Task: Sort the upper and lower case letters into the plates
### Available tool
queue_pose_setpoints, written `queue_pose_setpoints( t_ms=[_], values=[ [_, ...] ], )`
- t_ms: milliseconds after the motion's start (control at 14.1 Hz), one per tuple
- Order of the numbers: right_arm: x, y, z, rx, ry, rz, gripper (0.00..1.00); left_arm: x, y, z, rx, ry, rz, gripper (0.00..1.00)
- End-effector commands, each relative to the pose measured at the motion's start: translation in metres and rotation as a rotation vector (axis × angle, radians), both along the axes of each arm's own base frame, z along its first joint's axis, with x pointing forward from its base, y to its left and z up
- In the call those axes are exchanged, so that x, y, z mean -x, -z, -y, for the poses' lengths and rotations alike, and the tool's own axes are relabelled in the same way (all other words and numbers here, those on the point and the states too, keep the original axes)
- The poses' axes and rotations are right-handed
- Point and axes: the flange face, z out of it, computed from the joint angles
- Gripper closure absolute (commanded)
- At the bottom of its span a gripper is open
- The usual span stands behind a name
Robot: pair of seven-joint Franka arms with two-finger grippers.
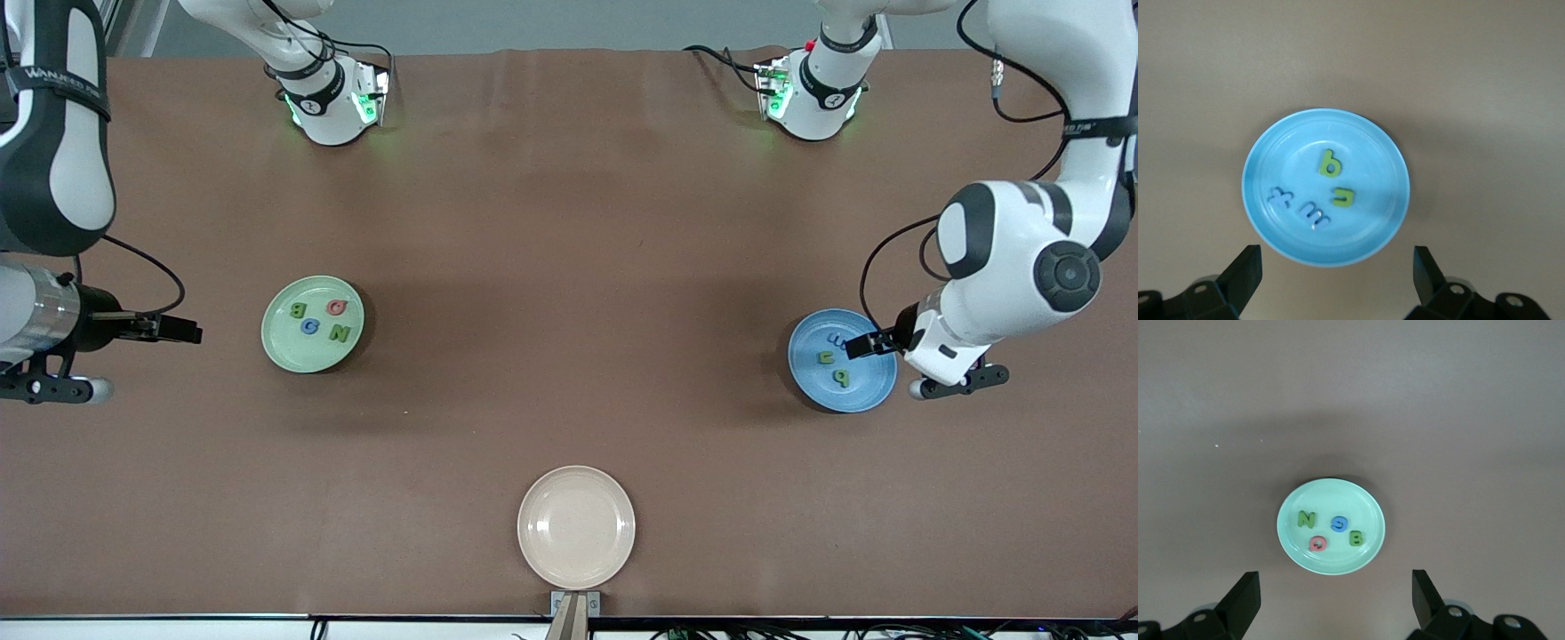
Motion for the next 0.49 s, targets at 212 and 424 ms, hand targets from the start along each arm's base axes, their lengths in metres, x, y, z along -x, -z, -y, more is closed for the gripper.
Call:
queue_pose_setpoints(
  t_ms=[212,424],
  values=[
    [0.03,-0.023,0.001,0.028,-0.005,0.003,0.0,0.038,-0.09,-0.007,0.002,0.08,0.005,0.0],
    [0.038,-0.037,0.001,0.026,-0.015,0.004,0.0,0.052,-0.132,-0.009,0.006,0.087,0.035,0.0]
  ],
)
